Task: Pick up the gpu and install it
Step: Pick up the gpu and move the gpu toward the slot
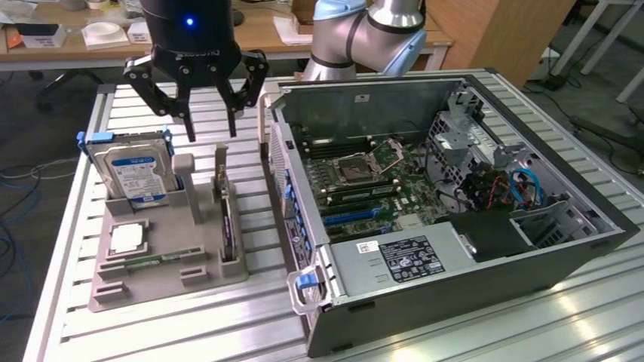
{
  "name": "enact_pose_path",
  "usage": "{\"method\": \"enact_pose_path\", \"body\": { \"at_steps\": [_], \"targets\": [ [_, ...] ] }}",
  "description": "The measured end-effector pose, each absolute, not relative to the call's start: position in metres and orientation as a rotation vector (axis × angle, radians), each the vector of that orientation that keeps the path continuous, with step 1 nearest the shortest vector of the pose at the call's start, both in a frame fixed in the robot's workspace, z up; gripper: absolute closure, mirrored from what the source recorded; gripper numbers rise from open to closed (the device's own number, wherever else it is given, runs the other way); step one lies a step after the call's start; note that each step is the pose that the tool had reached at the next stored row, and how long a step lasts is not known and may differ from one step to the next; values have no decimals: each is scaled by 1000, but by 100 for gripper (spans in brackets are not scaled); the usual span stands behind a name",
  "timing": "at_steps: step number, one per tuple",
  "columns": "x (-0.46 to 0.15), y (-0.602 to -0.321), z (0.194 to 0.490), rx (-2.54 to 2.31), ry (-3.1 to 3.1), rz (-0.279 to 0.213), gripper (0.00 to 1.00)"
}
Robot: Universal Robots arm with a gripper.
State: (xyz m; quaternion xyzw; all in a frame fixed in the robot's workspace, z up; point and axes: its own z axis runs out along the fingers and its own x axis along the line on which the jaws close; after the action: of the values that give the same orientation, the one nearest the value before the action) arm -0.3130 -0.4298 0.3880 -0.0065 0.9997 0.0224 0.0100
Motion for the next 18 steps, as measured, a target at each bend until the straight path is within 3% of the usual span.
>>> {"method": "enact_pose_path", "body": {
  "at_steps": [18],
  "targets": [
    [-313, -439, 386, -20, 3121, 70, 47]
  ]
}}
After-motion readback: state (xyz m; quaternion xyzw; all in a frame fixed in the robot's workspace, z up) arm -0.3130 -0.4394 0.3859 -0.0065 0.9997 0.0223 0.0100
